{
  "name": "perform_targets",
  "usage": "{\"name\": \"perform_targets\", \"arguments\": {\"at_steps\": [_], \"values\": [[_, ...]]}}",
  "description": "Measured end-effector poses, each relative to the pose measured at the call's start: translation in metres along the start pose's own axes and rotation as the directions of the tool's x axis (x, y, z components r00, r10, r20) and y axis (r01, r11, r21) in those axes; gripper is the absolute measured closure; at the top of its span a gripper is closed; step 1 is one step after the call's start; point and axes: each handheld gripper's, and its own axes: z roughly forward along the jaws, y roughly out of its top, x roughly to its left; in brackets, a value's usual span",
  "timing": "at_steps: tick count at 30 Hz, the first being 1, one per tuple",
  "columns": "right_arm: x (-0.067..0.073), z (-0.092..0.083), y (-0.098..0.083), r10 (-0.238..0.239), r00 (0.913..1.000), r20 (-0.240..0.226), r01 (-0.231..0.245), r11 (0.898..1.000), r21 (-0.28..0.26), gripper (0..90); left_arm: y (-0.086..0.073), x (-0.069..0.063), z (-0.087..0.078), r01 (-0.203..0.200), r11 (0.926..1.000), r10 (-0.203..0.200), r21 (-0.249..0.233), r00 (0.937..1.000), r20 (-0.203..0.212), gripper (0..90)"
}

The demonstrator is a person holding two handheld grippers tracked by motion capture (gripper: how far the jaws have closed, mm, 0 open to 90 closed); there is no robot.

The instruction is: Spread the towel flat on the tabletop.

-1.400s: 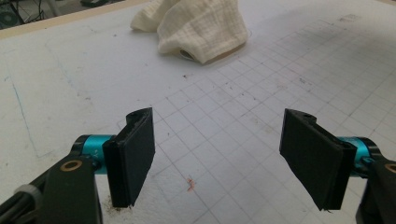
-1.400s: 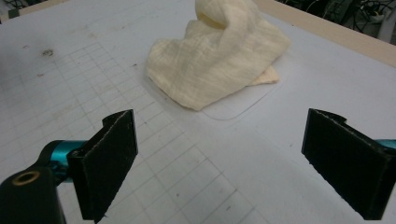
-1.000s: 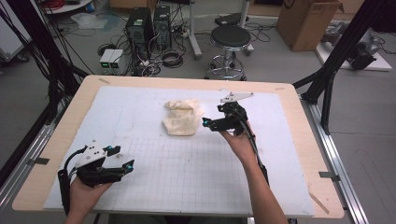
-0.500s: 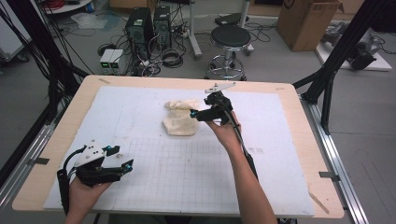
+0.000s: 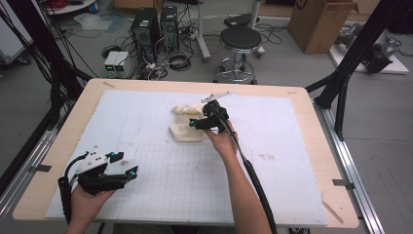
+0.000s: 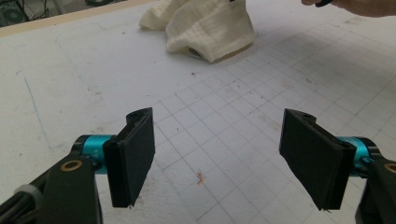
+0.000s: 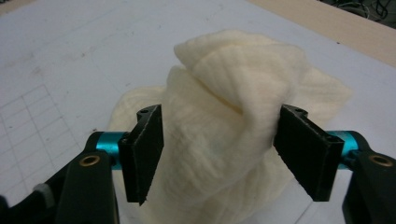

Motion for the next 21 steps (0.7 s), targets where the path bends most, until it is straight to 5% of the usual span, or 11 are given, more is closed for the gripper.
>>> {"name": "perform_targets", "arguments": {"at_steps": [5, 13, 21], "values": [[0.003, 0.010, -0.002, -0.003, 0.9999, 0.015, 0.002, 1.000, 0.026, 41.5, 0.000, 0.001, 0.000, 0.002, 1.0000, -0.002, 0.000, 1.0000, 0.002, 27.3], [0.007, 0.027, -0.008, -0.028, 0.9996, -0.005, 0.028, 0.995, 0.097, 67.3, -0.001, 0.002, -0.001, 0.008, 1.0000, -0.008, -0.001, 1.0000, -0.001, 27.5], [0.005, 0.017, -0.002, -0.025, 0.9996, -0.016, 0.026, 0.997, 0.074, 78.1, -0.002, 0.002, 0.000, 0.001, 1.0000, -0.001, 0.005, 1.0000, -0.001, 27.7]]}}
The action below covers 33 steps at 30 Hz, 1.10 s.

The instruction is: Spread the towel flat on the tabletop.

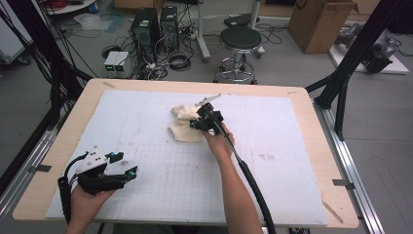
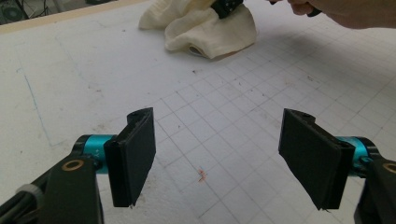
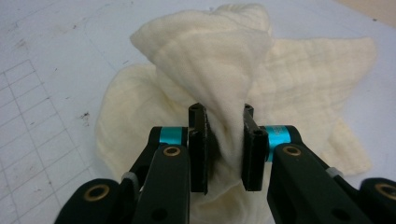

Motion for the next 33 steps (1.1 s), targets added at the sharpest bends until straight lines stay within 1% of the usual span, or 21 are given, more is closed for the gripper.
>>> {"name": "perform_targets", "arguments": {"at_steps": [4, 5, 6, 7, 8, 9, 10, 11, 13, 18, 19, 21, 22, 23, 24, 26, 27, 28, 29, 30, 33], "values": [[0.000, -0.011, 0.004, -0.005, 1.0000, -0.001, 0.005, 1.000, -0.015, 78.9, 0.000, 0.000, 0.000, 0.001, 1.0000, -0.001, 0.001, 1.0000, -0.001, 27.8], [0.000, -0.018, 0.005, 0.004, 1.0000, -0.001, -0.004, 1.000, -0.022, 78.9, 0.000, 0.000, 0.000, 0.000, 1.0000, 0.000, 0.001, 1.0000, -0.001, 27.8], [0.000, -0.018, 0.005, 0.004, 1.0000, -0.001, -0.004, 1.000, -0.022, 78.9, 0.000, 0.000, 0.000, -0.002, 1.0000, 0.002, 0.002, 1.0000, -0.001, 27.8], [0.000, -0.024, 0.007, 0.000, 1.0000, -0.004, 0.000, 1.000, -0.029, 79.0, 0.000, 0.000, 0.000, -0.002, 1.0000, 0.002, 0.005, 1.0000, 0.002, 27.8], [0.000, -0.024, 0.007, 0.000, 1.0000, -0.004, 0.000, 1.000, -0.029, 79.0, 0.000, 0.000, 0.000, -0.002, 1.0000, 0.002, 0.006, 1.0000, 0.002, 27.8], [0.001, -0.028, 0.008, 0.002, 1.0000, -0.003, -0.002, 1.000, -0.031, 79.0, 0.000, 0.000, 0.000, 0.000, 1.0000, 0.000, 0.004, 1.0000, 0.002, 27.8], [0.002, -0.036, 0.010, -0.011, 0.9999, -0.006, 0.011, 0.999, -0.034, 79.0, 0.000, 0.000, 0.000, -0.001, 1.0000, 0.001, 0.006, 1.0000, 0.002, 27.9], [0.002, -0.036, 0.010, -0.011, 0.9999, -0.006, 0.011, 0.999, -0.034, 79.0, -0.001, 0.000, 0.000, 0.001, 1.0000, -0.001, 0.005, 1.0000, 0.001, 27.9], [0.004, -0.044, 0.012, -0.018, 0.9998, -0.004, 0.018, 0.999, -0.036, 79.1, -0.001, 0.000, 0.000, -0.001, 1.0000, 0.001, 0.006, 1.0000, -0.001, 27.9], [0.007, -0.065, 0.014, -0.013, 0.9999, -0.009, 0.013, 0.999, -0.031, 79.1, -0.001, 0.000, 0.000, -0.006, 0.9999, 0.006, 0.009, 1.0000, -0.001, 27.9], [0.008, -0.070, 0.014, -0.018, 0.9998, -0.006, 0.018, 0.999, -0.030, 79.1, -0.001, 0.000, 0.000, -0.004, 1.0000, 0.004, 0.008, 1.0000, -0.001, 27.9], [0.010, -0.079, 0.012, -0.018, 0.9998, -0.010, 0.018, 0.999, -0.041, 79.1, -0.001, 0.000, 0.000, -0.005, 0.9999, 0.005, 0.014, 1.0000, 0.002, 27.9], [0.012, -0.084, 0.011, -0.018, 0.9998, -0.009, 0.018, 0.999, -0.042, 79.1, -0.002, 0.000, 0.000, -0.004, 0.9999, 0.004, 0.015, 1.0000, 0.002, 27.9], [0.014, -0.092, 0.008, -0.014, 0.9998, -0.016, 0.014, 0.998, -0.055, 79.0, -0.002, 0.000, 0.000, -0.005, 0.9999, 0.005, 0.015, 1.0000, 0.001, 27.9], [0.014, -0.092, 0.008, -0.014, 0.9998, -0.016, 0.014, 0.998, -0.055, 79.0, -0.002, 0.000, 0.000, -0.008, 0.9999, 0.008, 0.013, 1.0000, 0.001, 27.9], [0.018, -0.101, 0.003, -0.011, 0.9997, -0.023, 0.010, 0.998, -0.067, 79.1, -0.002, -0.001, 0.000, -0.007, 0.9999, 0.007, 0.011, 1.0000, 0.001, 27.9], [0.023, -0.108, 0.000, -0.018, 0.9994, -0.028, 0.017, 0.998, -0.066, 79.1, -0.002, 0.000, 0.000, -0.008, 0.9999, 0.008, 0.013, 1.0000, 0.001, 27.9], [0.023, -0.108, 0.000, -0.018, 0.9994, -0.028, 0.017, 0.998, -0.066, 79.1, -0.002, -0.001, 0.000, -0.005, 0.9999, 0.005, 0.013, 1.0000, -0.001, 27.9], [0.029, -0.116, -0.004, -0.022, 0.9990, -0.040, 0.019, 0.997, -0.071, 79.0, -0.002, 0.000, 0.000, -0.005, 0.9999, 0.006, 0.015, 1.0000, -0.001, 27.9], [0.032, -0.120, -0.006, -0.030, 0.9988, -0.040, 0.027, 0.997, -0.068, 78.9, -0.002, 0.000, 0.000, -0.007, 0.9999, 0.007, 0.016, 1.0000, 0.000, 27.9], [0.042, -0.130, -0.011, -0.032, 0.9981, -0.052, 0.029, 0.998, -0.062, 78.9, -0.002, -0.001, 0.001, -0.009, 0.9999, 0.009, 0.014, 1.0000, -0.001, 27.9]]}}
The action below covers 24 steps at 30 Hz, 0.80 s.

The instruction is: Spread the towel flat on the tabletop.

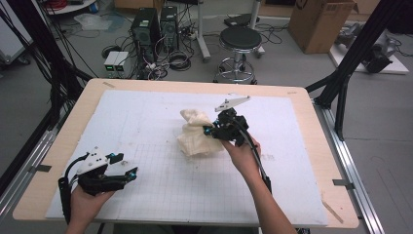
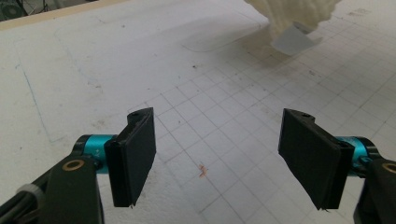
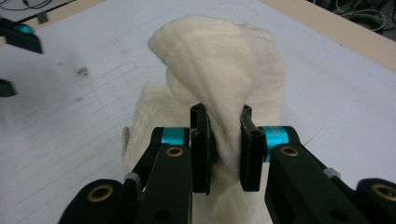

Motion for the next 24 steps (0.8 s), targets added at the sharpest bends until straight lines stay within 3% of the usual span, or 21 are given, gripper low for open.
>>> {"name": "perform_targets", "arguments": {"at_steps": [3, 11, 18, 20, 24], "values": [[0.011, -0.009, -0.008, -0.016, 0.9998, -0.008, 0.016, 1.000, -0.015, 78.8, 0.000, -0.001, 0.000, -0.003, 1.0000, 0.003, -0.001, 1.0000, -0.002, 27.9], [0.024, -0.015, -0.037, 0.015, 0.9986, -0.051, -0.016, 1.000, -0.024, 77.4, -0.001, -0.002, 0.001, -0.005, 1.0000, 0.005, 0.006, 1.0000, 0.004, 28.0], [0.023, 0.011, -0.065, 0.072, 0.9951, -0.069, -0.069, 0.997, 0.033, 77.1, -0.001, -0.003, 0.003, -0.006, 0.9999, 0.006, 0.014, 1.0000, 0.007, 28.2], [0.024, 0.024, -0.074, 0.068, 0.9966, -0.045, -0.065, 0.995, 0.069, 75.5, -0.001, -0.004, 0.004, -0.006, 0.9998, 0.006, 0.017, 0.9999, 0.011, 28.2], [0.025, 0.034, -0.082, 0.065, 0.9978, -0.014, -0.063, 0.992, 0.106, 73.1, 0.000, -0.005, 0.006, -0.012, 0.9997, 0.011, 0.022, 0.9998, 0.013, 28.3]]}}
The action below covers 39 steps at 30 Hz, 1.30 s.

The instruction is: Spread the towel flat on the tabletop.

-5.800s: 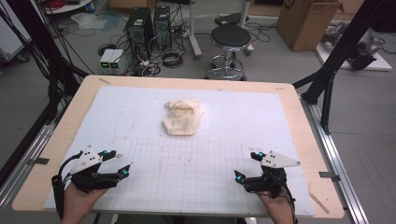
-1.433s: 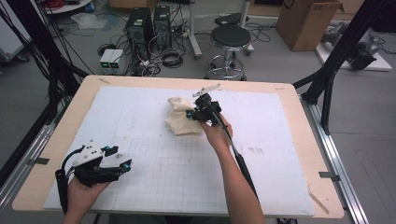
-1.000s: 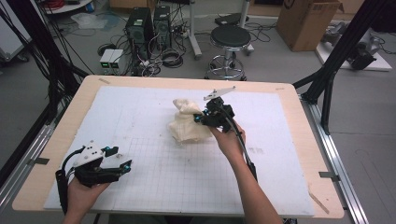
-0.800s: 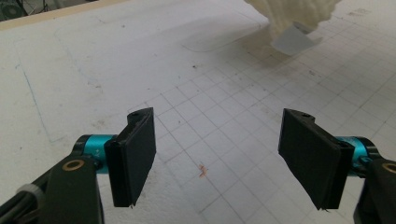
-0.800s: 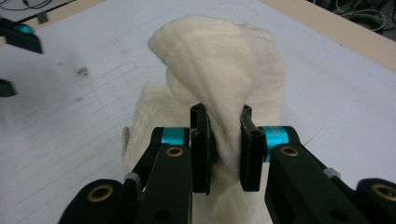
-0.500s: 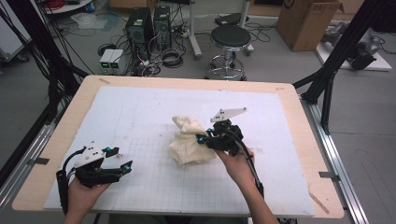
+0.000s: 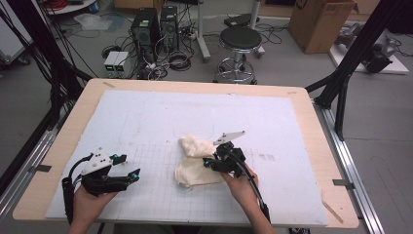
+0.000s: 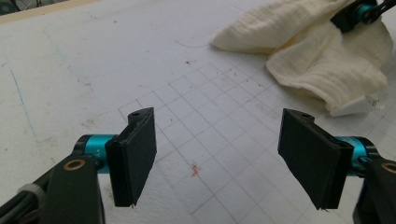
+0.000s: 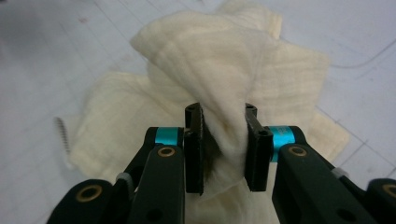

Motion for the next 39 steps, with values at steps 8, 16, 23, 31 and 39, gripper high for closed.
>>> {"name": "perform_targets", "arguments": {"at_steps": [8, 16, 23, 31, 39], "values": [[-0.005, -0.002, -0.005, 0.015, 0.9997, 0.016, -0.015, 0.999, -0.032, 55.0, 0.003, -0.008, 0.005, -0.012, 0.9999, 0.012, -0.001, 0.9997, 0.022, 28.5], [-0.009, -0.027, -0.011, -0.006, 0.9998, 0.020, 0.009, 0.992, -0.130, 37.1, 0.011, -0.023, 0.013, -0.030, 0.9995, 0.031, -0.013, 0.9962, 0.081, 29.2], [-0.012, -0.059, -0.027, -0.058, 0.9980, 0.024, 0.062, 0.979, -0.193, 37.8, 0.019, -0.044, 0.028, -0.085, 0.9964, 0.085, -0.006, 0.9874, 0.133, 31.3], [-0.018, -0.076, -0.053, -0.061, 0.9979, 0.022, 0.064, 0.973, -0.220, 40.4, 0.024, -0.061, 0.049, -0.090, 0.9959, 0.090, -0.006, 0.9785, 0.186, 34.7], [-0.022, -0.076, -0.064, -0.080, 0.9967, 0.016, 0.081, 0.972, -0.222, 42.3, 0.023, -0.084, 0.078, -0.160, 0.9860, 0.143, 0.046, 0.9537, 0.265, 51.6]]}}
